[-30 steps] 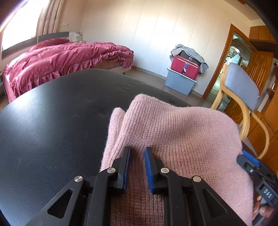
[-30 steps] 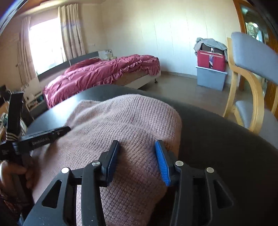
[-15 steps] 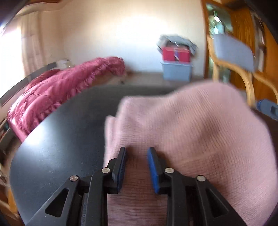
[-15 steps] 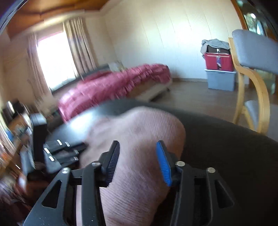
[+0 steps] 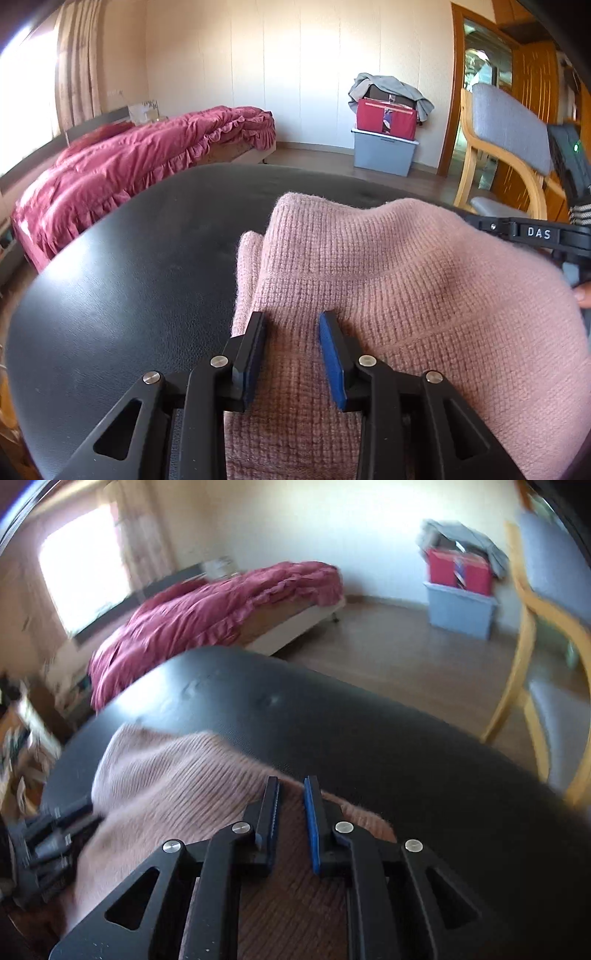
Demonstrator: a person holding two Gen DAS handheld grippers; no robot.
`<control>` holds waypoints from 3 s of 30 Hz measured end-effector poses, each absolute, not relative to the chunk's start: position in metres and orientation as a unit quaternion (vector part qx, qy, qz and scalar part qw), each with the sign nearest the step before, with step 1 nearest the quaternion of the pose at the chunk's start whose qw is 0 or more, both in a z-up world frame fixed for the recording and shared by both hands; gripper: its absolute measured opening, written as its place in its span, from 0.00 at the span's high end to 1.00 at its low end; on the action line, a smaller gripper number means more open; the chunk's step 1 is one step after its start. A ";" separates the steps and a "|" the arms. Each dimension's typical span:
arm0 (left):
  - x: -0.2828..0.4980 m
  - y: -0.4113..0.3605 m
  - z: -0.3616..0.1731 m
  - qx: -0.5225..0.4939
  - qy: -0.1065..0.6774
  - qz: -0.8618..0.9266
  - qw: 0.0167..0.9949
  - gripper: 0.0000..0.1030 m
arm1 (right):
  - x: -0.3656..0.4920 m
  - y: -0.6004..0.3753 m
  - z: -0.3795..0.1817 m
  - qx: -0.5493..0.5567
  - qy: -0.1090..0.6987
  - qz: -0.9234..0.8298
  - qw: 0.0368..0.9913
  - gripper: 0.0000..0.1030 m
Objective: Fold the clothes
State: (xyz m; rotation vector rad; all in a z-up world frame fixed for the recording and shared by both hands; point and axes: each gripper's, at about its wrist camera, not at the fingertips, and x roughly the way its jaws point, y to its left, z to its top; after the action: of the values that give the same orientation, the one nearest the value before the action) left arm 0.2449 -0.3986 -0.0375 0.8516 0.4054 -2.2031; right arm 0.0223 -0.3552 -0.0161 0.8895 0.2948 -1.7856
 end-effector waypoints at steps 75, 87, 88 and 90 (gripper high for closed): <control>0.428 -0.409 -0.047 0.254 0.437 -0.792 0.342 0.27 | 0.096 -0.295 -0.029 0.397 0.111 -0.642 0.647 0.17; 0.420 -0.430 -0.061 0.223 0.539 -0.780 0.230 0.25 | 0.066 -0.327 -0.051 0.496 0.025 -0.486 0.719 0.17; 0.415 -0.429 -0.060 0.228 0.533 -0.782 0.229 0.25 | 0.063 -0.328 -0.051 0.501 0.016 -0.479 0.721 0.17; 0.404 -0.428 -0.060 0.236 0.519 -0.788 0.232 0.25 | 0.065 -0.330 -0.052 0.503 0.014 -0.481 0.718 0.17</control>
State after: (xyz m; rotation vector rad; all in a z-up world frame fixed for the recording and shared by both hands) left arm 0.4045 -0.4275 -0.0596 0.6491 1.4257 -2.1674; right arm 0.0655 -0.3305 -0.0519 1.1121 0.0312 -1.0649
